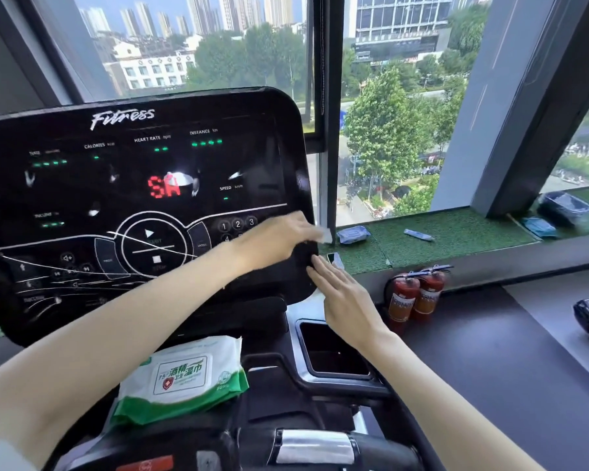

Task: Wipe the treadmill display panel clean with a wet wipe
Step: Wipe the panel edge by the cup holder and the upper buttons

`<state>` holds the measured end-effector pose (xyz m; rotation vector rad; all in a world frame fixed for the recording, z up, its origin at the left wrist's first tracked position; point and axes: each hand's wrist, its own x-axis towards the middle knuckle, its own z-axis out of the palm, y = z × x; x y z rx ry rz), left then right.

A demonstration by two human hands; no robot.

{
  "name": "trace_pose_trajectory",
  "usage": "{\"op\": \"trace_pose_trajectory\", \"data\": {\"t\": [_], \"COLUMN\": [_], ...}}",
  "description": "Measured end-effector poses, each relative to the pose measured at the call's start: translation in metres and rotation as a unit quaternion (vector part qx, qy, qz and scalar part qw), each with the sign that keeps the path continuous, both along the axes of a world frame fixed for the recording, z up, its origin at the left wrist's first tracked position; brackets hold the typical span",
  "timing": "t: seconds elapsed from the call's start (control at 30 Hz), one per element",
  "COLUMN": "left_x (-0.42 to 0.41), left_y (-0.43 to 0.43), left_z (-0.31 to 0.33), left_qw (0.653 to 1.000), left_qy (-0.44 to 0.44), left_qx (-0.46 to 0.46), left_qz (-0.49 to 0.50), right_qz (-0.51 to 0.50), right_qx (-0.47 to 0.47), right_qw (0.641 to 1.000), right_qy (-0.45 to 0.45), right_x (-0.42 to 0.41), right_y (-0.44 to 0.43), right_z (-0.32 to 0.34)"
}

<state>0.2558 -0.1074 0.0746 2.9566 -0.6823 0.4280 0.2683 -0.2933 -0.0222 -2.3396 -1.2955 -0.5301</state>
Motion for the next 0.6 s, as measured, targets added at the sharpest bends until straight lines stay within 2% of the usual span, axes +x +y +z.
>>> {"op": "trace_pose_trajectory", "data": {"t": [0.07, 0.13, 0.23, 0.3, 0.43, 0.5, 0.57, 0.6], "left_x": [0.015, 0.017, -0.002, -0.006, 0.010, 0.004, -0.008, -0.007], "left_y": [0.006, 0.001, -0.014, -0.012, -0.005, -0.012, -0.015, -0.012], "left_z": [0.010, 0.008, -0.017, -0.021, -0.007, -0.018, -0.026, -0.023], "left_qw": [0.993, 0.983, 0.999, 0.999, 0.980, 0.991, 0.999, 0.999], "left_qy": [-0.059, -0.081, 0.013, 0.030, -0.072, -0.036, 0.021, 0.020], "left_qx": [-0.069, -0.113, -0.031, -0.004, -0.156, -0.107, -0.036, -0.036], "left_qz": [0.077, 0.117, 0.016, -0.028, 0.097, 0.066, -0.011, -0.013], "right_qz": [-0.003, -0.010, -0.016, -0.016, -0.016, -0.018, -0.014, -0.011], "right_qx": [-0.007, -0.010, -0.009, -0.010, 0.016, 0.024, 0.027, 0.024], "right_qw": [1.000, 1.000, 1.000, 1.000, 1.000, 1.000, 0.999, 1.000], "right_qy": [0.006, 0.014, 0.014, 0.009, 0.005, 0.007, 0.010, 0.011], "right_x": [0.001, 0.002, 0.003, 0.004, 0.003, 0.002, 0.003, 0.004], "right_y": [0.003, 0.006, 0.008, 0.008, 0.010, 0.011, 0.010, 0.009], "right_z": [-0.001, -0.003, -0.005, -0.005, -0.006, -0.007, -0.006, -0.006]}}
